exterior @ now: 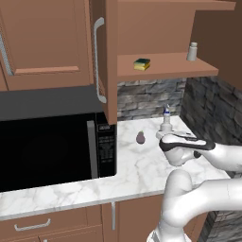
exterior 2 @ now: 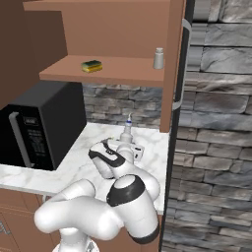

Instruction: Pick the sponge and spray from the cabinet and place them on the counter.

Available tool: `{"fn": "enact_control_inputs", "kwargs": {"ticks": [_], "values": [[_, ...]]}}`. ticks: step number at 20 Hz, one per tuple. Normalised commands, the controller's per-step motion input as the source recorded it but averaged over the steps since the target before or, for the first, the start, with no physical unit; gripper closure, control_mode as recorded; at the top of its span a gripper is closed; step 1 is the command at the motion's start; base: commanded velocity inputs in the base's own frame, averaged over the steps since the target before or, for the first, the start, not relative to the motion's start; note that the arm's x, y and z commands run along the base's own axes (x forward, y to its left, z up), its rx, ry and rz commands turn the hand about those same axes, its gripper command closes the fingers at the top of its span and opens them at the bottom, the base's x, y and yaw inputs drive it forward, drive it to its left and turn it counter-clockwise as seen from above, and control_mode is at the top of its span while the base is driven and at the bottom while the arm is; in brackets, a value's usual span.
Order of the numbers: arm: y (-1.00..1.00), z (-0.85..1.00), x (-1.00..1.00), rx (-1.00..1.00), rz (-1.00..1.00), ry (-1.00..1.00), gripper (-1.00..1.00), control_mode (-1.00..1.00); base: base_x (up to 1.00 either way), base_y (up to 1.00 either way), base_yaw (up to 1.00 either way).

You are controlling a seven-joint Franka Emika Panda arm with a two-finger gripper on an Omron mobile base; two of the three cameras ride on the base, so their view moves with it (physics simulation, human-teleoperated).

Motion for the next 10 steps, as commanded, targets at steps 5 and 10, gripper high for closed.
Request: {"fn": "enact_control_inputs", "kwargs": {"ticks": [5,10], "values": [[0.13,-0.48,0.00,0.00,0.00,-0.04,1.00,-1.00,0.00,0.00,0.00],[0.18,-0.54,0.00,0.00,0.00,-0.11,1.00,-1.00,0.00,0.00,0.00]]}}
